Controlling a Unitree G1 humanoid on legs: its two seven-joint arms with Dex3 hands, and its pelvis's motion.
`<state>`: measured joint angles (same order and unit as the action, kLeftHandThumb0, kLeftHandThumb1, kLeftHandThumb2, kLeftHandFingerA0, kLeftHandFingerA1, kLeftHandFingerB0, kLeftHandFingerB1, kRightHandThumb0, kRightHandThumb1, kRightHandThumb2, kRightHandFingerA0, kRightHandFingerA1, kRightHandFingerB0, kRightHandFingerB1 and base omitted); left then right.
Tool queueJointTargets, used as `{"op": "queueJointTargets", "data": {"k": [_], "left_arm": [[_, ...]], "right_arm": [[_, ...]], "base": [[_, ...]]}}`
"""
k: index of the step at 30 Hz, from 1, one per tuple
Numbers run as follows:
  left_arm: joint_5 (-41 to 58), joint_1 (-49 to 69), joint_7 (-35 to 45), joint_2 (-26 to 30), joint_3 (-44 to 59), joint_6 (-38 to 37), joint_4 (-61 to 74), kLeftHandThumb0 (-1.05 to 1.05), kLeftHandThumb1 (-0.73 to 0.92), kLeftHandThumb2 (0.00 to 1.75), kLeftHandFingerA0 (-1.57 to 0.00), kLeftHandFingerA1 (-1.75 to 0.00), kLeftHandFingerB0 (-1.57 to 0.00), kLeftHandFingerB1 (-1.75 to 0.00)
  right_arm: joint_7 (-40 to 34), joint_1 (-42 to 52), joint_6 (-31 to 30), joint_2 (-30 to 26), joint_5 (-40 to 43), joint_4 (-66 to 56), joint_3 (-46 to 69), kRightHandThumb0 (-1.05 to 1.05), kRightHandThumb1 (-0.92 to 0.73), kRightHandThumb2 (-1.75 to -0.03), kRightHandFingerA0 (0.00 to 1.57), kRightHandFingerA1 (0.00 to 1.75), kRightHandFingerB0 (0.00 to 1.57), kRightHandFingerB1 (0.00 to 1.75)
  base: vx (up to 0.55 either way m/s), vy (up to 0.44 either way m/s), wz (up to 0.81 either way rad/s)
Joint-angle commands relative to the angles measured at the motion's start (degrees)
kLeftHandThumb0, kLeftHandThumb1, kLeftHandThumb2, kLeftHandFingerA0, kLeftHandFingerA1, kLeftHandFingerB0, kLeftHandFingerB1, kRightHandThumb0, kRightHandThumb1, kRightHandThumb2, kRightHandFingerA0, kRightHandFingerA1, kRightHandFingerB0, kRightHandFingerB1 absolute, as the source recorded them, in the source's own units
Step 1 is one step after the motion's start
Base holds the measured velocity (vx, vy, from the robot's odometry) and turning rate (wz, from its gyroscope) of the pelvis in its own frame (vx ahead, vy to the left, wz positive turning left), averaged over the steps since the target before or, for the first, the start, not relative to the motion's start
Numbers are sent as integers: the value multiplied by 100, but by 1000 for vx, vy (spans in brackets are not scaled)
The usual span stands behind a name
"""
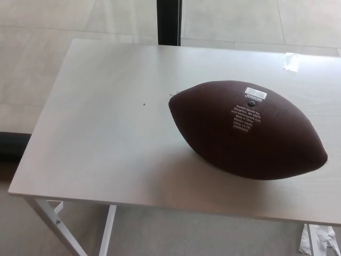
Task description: The robot uses both its hands to grab the left and right ends of a football kept in the middle of the desk infront of it, lifts it up and places it in the palm of a person
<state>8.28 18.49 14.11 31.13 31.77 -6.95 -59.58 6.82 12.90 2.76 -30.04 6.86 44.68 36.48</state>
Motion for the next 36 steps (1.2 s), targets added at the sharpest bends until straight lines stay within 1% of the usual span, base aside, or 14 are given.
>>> {"op": "queueJointTargets", "data": {"k": [1,3,4,5,10,11,12,14,15,17,19,29,30,36], "left_arm": [[900,-36,670,180,707,-210,-8,-91,58,95,-58,-70,-30,-56],[1062,-155,793,165,917,-86,8,-87,59,97,-49,-70,-26,-55],[1248,-334,683,156,1114,35,185,-84,80,63,-50,-64,-25,-46],[1261,-493,635,172,1171,-21,199,-83,82,64,-50,-62,-28,-45],[1411,-1165,480,276,1299,259,929,-87,84,65,-52,-64,-30,-49],[1454,-1371,515,338,1311,328,1055,-88,84,65,-48,-65,-26,-50],[1489,-1826,455,453,1254,489,1364,-93,82,65,-53,-63,-29,-54],[1608,-2596,490,539,1083,660,1987,-100,52,100,-60,-53,-41,-54],[1764,-2772,551,548,1039,1034,2297,-101,68,62,-68,-43,-54,-42],[1892,-2983,495,448,950,1395,2848,-98,50,96,-58,-49,-50,-48],[2025,-3295,269,264,643,1845,3906,-95,70,62,-52,-45,-40,-39],[1072,-5019,-351,-847,-1367,2744,5209,-84,71,110,-27,-57,-13,-48],[990,-5066,-392,-927,-1471,2772,5213,-86,91,68,-33,-49,-19,-38],[766,-5203,-430,-1443,-2017,2787,5053,-84,92,69,-34,-52,-22,-41]], "right_arm": [[233,5,-150,-135,759,-267,552,-90,-63,-102,31,54,9,40],[206,-37,-422,-51,992,-533,778,-91,-66,-105,29,53,4,34],[43,-80,-803,9,1305,-1004,1065,-95,-84,-66,37,40,8,27],[-35,-192,-988,63,1518,-1231,1258,-104,-71,-110,28,51,8,16],[-325,-623,-1206,113,1771,-1816,1619,-97,-69,-111,23,52,3,18],[-395,-671,-1313,132,1760,-2044,1626,-95,-87,-66,33,41,7,29],[-576,-818,-1478,150,1721,-2433,1583,-90,-70,-110,29,53,5,31],[-757,-1072,-1734,324,1941,-3176,1541,-98,-73,-111,25,50,4,25],[-859,-1208,-1830,376,2037,-3323,1571,-90,-64,-106,28,50,9,39],[-913,-1378,-1909,471,2118,-3554,1556,-94,-83,-67,30,36,17,27],[-1037,-1616,-2007,650,2216,-4012,1420,-93,-84,-66,35,36,21,27],[-1111,-2211,-1923,1642,1499,-4893,-112,-80,-71,-102,32,51,19,42],[-1131,-2228,-1915,1729,1467,-4914,-189,-80,-69,-102,33,51,21,43],[-1238,-2252,-2239,2270,1408,-5078,-771,-84,-81,-65,49,38,35,31]], "base": [[0,0,0],[0,0,0],[0,0,0],[0,0,0],[0,0,0],[0,0,0],[0,0,0],[0,0,0],[0,0,0],[0,0,0],[0,0,0],[0,0,0],[0,0,0],[0,0,0]]}}
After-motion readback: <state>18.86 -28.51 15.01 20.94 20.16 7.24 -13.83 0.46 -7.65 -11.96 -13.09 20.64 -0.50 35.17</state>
